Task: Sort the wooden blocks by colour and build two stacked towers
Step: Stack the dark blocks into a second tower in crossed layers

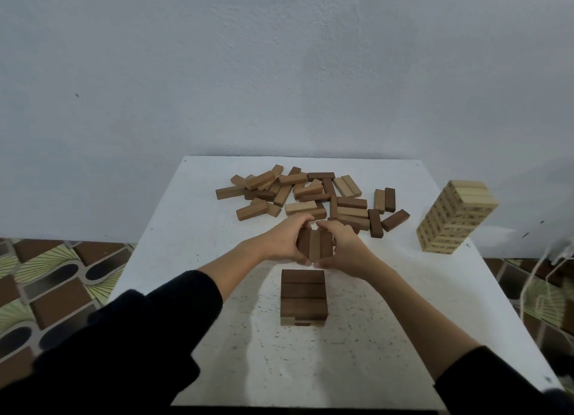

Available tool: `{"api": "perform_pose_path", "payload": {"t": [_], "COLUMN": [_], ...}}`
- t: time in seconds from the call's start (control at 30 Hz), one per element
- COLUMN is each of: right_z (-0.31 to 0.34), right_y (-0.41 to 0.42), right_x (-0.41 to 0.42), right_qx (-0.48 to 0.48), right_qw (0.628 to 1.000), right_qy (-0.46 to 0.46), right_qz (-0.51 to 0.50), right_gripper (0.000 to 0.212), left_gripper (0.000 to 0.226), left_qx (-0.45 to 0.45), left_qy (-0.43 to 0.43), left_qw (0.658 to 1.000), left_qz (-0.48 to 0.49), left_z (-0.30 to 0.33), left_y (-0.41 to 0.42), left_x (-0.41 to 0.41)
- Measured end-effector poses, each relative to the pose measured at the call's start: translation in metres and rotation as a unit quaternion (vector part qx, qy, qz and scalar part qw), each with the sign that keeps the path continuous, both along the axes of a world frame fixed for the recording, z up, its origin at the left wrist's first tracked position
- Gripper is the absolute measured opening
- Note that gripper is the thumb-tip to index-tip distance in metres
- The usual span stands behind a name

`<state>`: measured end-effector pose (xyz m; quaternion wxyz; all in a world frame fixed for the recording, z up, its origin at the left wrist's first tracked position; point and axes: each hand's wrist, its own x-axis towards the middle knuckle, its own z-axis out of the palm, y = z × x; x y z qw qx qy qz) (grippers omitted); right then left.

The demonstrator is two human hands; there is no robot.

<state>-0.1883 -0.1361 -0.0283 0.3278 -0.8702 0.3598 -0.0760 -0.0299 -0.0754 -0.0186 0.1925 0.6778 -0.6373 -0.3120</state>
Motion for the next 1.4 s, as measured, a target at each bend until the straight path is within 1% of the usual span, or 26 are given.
{"api": "perform_pose_path", "payload": {"t": [0.17, 0.3, 0.4, 0.53, 0.67, 0.73, 0.8, 0.93, 1.13, 1.23, 1.4], "right_z": [-0.001, 0.007, 0.023, 0.05, 0.066, 0.066, 0.063, 0.054, 0.049, 0.046, 0.044], "right_y": [0.0, 0.0, 0.001, 0.013, 0.036, 0.043, 0.052, 0.069, 0.084, 0.086, 0.085], "right_x": [0.003, 0.003, 0.002, -0.002, -0.008, -0.011, -0.015, -0.022, -0.03, -0.032, -0.033], "right_qx": [0.009, 0.024, 0.012, -0.025, -0.034, -0.03, -0.03, -0.017, -0.015, -0.007, -0.003], "right_qw": [1.0, 0.999, 0.997, 0.995, 0.994, 0.994, 0.994, 0.997, 0.998, 0.998, 0.998], "right_qy": [-0.006, -0.037, -0.072, -0.1, -0.092, -0.09, -0.084, -0.05, -0.031, -0.01, -0.001], "right_qz": [-0.015, -0.022, -0.006, 0.015, 0.052, 0.052, 0.056, 0.052, 0.06, 0.063, 0.064], "right_gripper": [0.087, 0.084, 0.082, 0.085, 0.089, 0.09, 0.089, 0.089, 0.087, 0.088, 0.092], "left_gripper": [0.083, 0.088, 0.086, 0.091, 0.091, 0.091, 0.095, 0.098, 0.1, 0.101, 0.102], "left_qx": [-0.019, -0.03, -0.061, -0.088, -0.102, -0.103, -0.104, -0.08, -0.066, -0.061, -0.064], "left_qy": [0.012, 0.028, 0.035, 0.025, 0.009, 0.011, 0.013, -0.002, 0.003, -0.002, 0.011], "left_qw": [1.0, 0.999, 0.998, 0.996, 0.995, 0.995, 0.995, 0.997, 0.998, 0.998, 0.997], "left_qz": [-0.001, 0.004, 0.008, 0.021, 0.013, 0.009, 0.005, 0.011, 0.016, 0.013, 0.027], "left_z": [-0.002, 0.008, 0.028, 0.048, 0.057, 0.058, 0.056, 0.047, 0.038, 0.035, 0.029], "left_y": [0.0, 0.004, 0.01, 0.028, 0.056, 0.065, 0.076, 0.095, 0.109, 0.112, 0.113], "left_x": [-0.001, 0.003, 0.007, 0.01, 0.003, 0.0, -0.004, -0.013, -0.023, -0.026, -0.028]}}
